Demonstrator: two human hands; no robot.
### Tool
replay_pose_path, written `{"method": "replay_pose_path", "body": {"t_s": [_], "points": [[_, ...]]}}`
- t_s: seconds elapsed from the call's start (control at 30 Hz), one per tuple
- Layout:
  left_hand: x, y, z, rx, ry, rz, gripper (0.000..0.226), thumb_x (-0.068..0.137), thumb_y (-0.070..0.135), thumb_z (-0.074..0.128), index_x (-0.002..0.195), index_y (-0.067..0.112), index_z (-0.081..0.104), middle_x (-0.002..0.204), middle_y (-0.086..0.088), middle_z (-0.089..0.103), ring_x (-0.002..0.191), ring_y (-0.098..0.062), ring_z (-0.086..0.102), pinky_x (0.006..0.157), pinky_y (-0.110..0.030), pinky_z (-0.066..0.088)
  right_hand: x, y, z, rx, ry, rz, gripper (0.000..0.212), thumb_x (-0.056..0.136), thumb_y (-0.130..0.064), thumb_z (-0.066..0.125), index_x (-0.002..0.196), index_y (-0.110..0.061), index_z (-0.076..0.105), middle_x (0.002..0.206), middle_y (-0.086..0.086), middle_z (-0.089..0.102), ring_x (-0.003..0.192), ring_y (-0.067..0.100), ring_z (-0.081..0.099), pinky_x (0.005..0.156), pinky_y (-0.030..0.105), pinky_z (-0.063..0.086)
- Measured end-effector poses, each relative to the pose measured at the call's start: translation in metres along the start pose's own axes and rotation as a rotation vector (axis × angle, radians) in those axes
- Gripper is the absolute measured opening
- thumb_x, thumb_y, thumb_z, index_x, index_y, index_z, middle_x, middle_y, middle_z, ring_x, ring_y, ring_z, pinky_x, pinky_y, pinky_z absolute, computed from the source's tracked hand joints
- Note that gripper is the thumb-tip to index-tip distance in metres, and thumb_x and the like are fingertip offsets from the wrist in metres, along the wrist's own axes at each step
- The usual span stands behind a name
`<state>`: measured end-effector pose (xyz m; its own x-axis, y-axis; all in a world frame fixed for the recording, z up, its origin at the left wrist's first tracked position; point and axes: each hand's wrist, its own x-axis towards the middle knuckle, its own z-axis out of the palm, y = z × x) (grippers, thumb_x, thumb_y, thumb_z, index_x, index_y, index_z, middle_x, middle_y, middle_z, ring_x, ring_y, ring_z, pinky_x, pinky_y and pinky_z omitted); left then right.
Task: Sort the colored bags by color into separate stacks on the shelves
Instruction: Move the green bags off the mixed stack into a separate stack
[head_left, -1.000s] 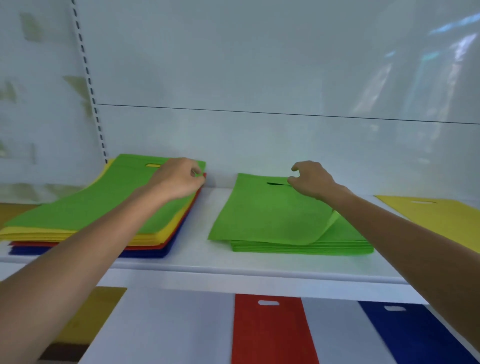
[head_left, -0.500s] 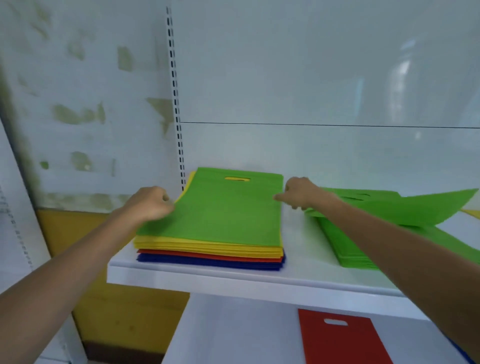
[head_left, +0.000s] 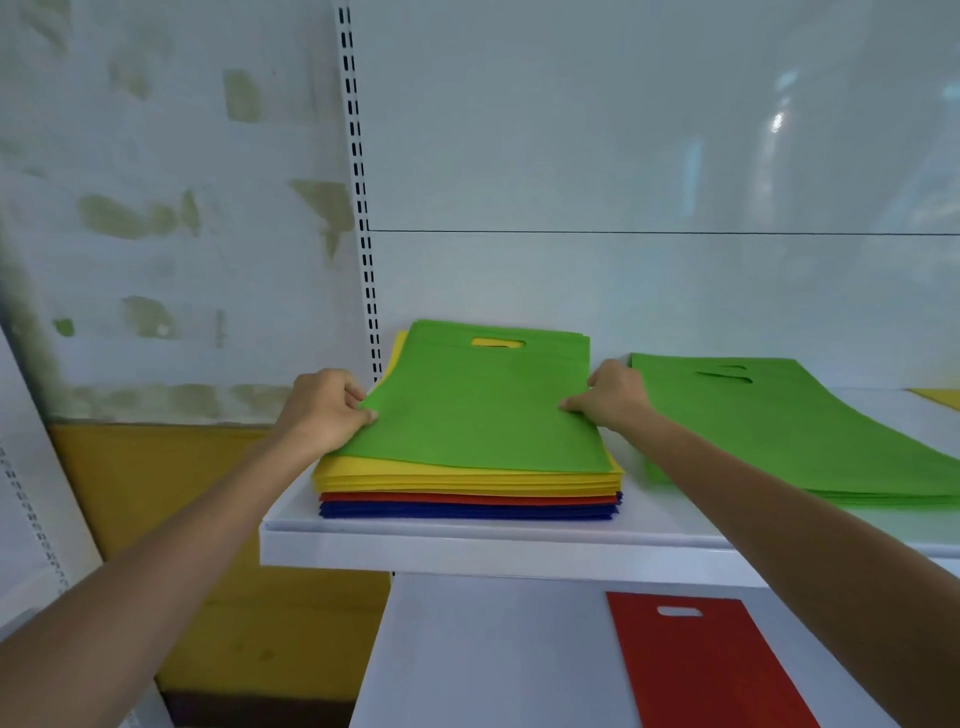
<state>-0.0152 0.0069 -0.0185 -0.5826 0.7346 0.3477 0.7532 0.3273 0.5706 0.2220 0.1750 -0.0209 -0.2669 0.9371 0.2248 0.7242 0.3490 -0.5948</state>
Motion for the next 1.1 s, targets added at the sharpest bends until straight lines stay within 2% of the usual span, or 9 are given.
{"method": "replay_pose_path", "body": {"t_s": [0.07,0.13,0.23,0.43,0.63,0.8,0.93,1.0,1.1], "points": [[0.000,0.001,0.000,-0.002,0.037,0.028,0.014,0.077,0.012,0.074,0.088,0.007,0.067,0.087,-0.011,0.068,0.079,-0.019,0.059,0.071,-0.022,0.041,-0.001,-0.002,-0.001,0.029,0.022,-0.005,0.038,0.078,-0.020,0.075,0.101,0.005,0.057,0.097,0.017,0.062,0.089,0.027,0.061,0.077,0.038,0.053],[-0.002,0.003,0.001,0.020,0.074,0.068,0.007,0.078,0.009,0.072,0.077,0.010,0.065,0.079,-0.009,0.066,0.076,-0.020,0.060,0.069,-0.023,0.041,-0.001,0.000,-0.002,0.006,0.047,-0.046,0.037,0.081,-0.013,0.071,0.109,0.004,0.056,0.109,0.019,0.060,0.098,0.030,0.059,0.086,0.040,0.051],[-0.005,0.008,0.003,0.065,0.085,0.095,0.012,0.080,0.007,0.069,0.071,0.012,0.062,0.075,-0.008,0.064,0.078,-0.024,0.061,0.072,-0.025,0.044,-0.001,0.005,-0.004,-0.125,0.073,-0.145,0.020,0.085,-0.005,0.060,0.104,-0.002,0.058,0.106,0.016,0.060,0.092,0.029,0.059,0.083,0.040,0.053],[-0.011,0.019,0.007,0.209,0.144,0.171,0.004,0.086,0.004,0.059,0.088,0.007,0.062,0.091,-0.014,0.068,0.089,-0.031,0.061,0.079,-0.035,0.046,-0.005,0.012,-0.009,-0.291,0.098,-0.313,0.013,0.089,-0.004,0.051,0.100,0.001,0.056,0.092,0.017,0.062,0.081,0.031,0.061,0.074,0.043,0.055],[-0.014,0.042,0.015,0.361,0.181,0.162,0.015,0.091,0.004,0.048,0.100,0.009,0.058,0.099,-0.016,0.066,0.094,-0.037,0.057,0.077,-0.039,0.044,0.003,0.025,-0.037,-0.078,0.167,-0.432,0.019,0.090,-0.004,0.053,0.106,0.003,0.061,0.105,0.018,0.064,0.096,0.030,0.060,0.086,0.037,0.049],[-0.024,0.081,0.022,0.634,0.398,0.261,0.020,0.080,-0.007,0.057,0.092,0.005,0.067,0.085,-0.018,0.065,0.081,-0.035,0.058,0.065,-0.038,0.040,0.003,0.044,-0.067,0.047,0.206,-0.471,0.027,0.092,-0.006,0.052,0.117,0.001,0.060,0.115,0.015,0.064,0.103,0.027,0.060,0.093,0.034,0.047],[-0.030,0.122,0.034,0.429,0.393,0.281,0.019,0.085,-0.004,0.054,0.096,0.007,0.066,0.094,-0.020,0.061,0.084,-0.040,0.059,0.070,-0.043,0.045,0.010,0.071,-0.094,0.080,0.229,-0.448,0.032,0.091,-0.005,0.051,0.122,-0.002,0.058,0.119,0.015,0.062,0.105,0.028,0.058,0.093,0.039,0.047],[-0.031,0.145,0.044,0.260,0.343,0.280,0.023,0.089,0.001,0.050,0.099,0.010,0.068,0.101,-0.020,0.062,0.091,-0.041,0.059,0.079,-0.044,0.046,0.018,0.088,-0.113,0.097,0.240,-0.413,0.033,0.091,-0.003,0.050,0.123,-0.003,0.058,0.120,0.016,0.061,0.102,0.027,0.058,0.094,0.040,0.047],[-0.033,0.182,0.067,0.132,0.259,0.251,0.028,0.091,0.000,0.045,0.102,0.008,0.070,0.112,-0.020,0.065,0.097,-0.036,0.061,0.088,-0.036,0.044,0.028,0.117,-0.147,0.111,0.269,-0.332,0.035,0.091,-0.003,0.048,0.124,-0.005,0.058,0.122,0.017,0.059,0.089,0.020,0.052,0.091,0.037,0.049]]}}
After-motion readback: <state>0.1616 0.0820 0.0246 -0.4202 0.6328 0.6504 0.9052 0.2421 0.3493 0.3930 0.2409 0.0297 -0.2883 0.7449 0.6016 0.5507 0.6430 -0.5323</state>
